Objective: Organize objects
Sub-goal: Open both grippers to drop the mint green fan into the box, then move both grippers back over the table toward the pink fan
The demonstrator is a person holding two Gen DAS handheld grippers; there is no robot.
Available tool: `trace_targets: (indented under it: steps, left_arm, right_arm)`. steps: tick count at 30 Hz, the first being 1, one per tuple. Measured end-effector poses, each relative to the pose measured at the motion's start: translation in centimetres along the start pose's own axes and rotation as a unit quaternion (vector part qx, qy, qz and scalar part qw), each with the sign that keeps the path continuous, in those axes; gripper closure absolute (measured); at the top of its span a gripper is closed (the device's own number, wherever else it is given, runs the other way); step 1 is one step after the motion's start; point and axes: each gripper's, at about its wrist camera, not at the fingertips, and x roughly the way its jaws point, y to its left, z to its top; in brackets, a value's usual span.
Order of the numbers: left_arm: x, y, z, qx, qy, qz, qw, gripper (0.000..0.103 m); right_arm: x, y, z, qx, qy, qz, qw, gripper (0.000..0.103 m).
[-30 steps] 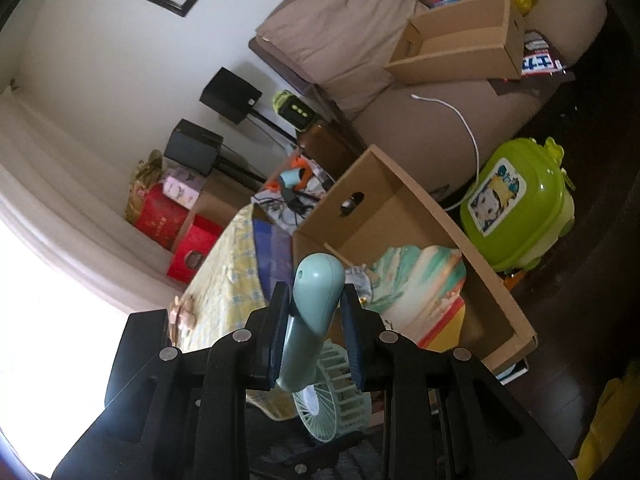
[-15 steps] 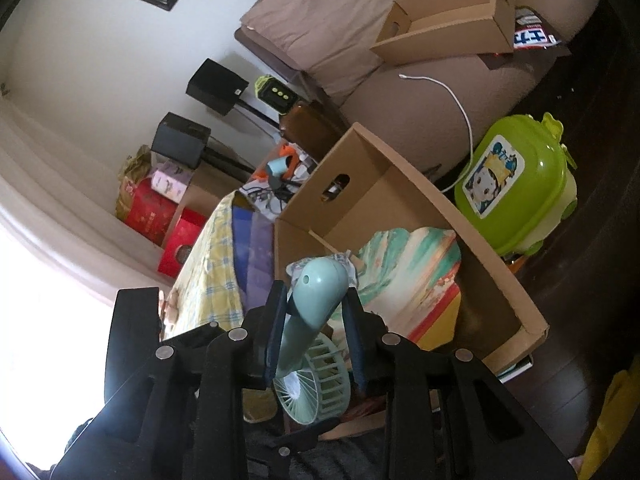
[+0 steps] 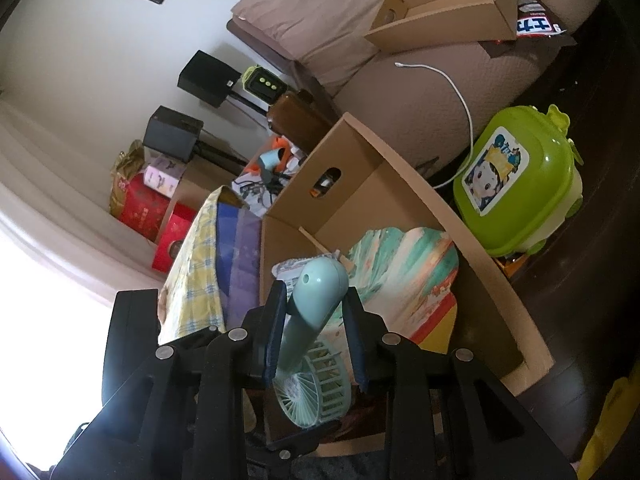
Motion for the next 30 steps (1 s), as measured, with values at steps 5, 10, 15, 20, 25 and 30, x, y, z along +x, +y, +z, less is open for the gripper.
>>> trace_targets:
  steps: [5, 10, 15, 20, 25, 30]
  left_arm:
    - [0.7, -0.3, 0.3, -0.001, 0.019, 0.005, 0.9998, 0.021]
    - [0.3, 0.2, -0.1, -0.022, 0.022, -0.002, 0.9995, 0.023]
    - [-1.3, 1.5, -1.0, -0.054, 0.026, -0.027, 0.9978, 0.022]
    - [-4.8, 3.1, -3.8, -0.089, -0.008, -0.046, 0.9950, 0.022]
    - [-9.0, 4.4, -7.1, -0.101, -0.056, -0.033, 0.9928, 0.023]
    - [-13.5, 6.0, -9.6, -0.118, -0.087, 0.029, 0.9888, 0.017]
  right_arm:
    - [0.1, -0.3, 0.0, 0.001, 0.000, -0.014, 1.000, 0.073]
    - [0.6, -0.4, -0.2, -0.003, 0.010, -0.034, 0.999, 0.073]
    - [1.4, -0.6, -0.6, -0.018, 0.022, -0.092, 0.995, 0.075]
    - [0.9, -1.6, -0.4, 0.003, 0.012, -0.089, 0.996, 0.075]
    - [1.6, -2.2, -0.6, 0.007, 0.032, -0.121, 0.992, 0.069]
    - [1.2, -1.6, -0.6, -0.002, 0.017, -0.115, 0.993, 0.067]
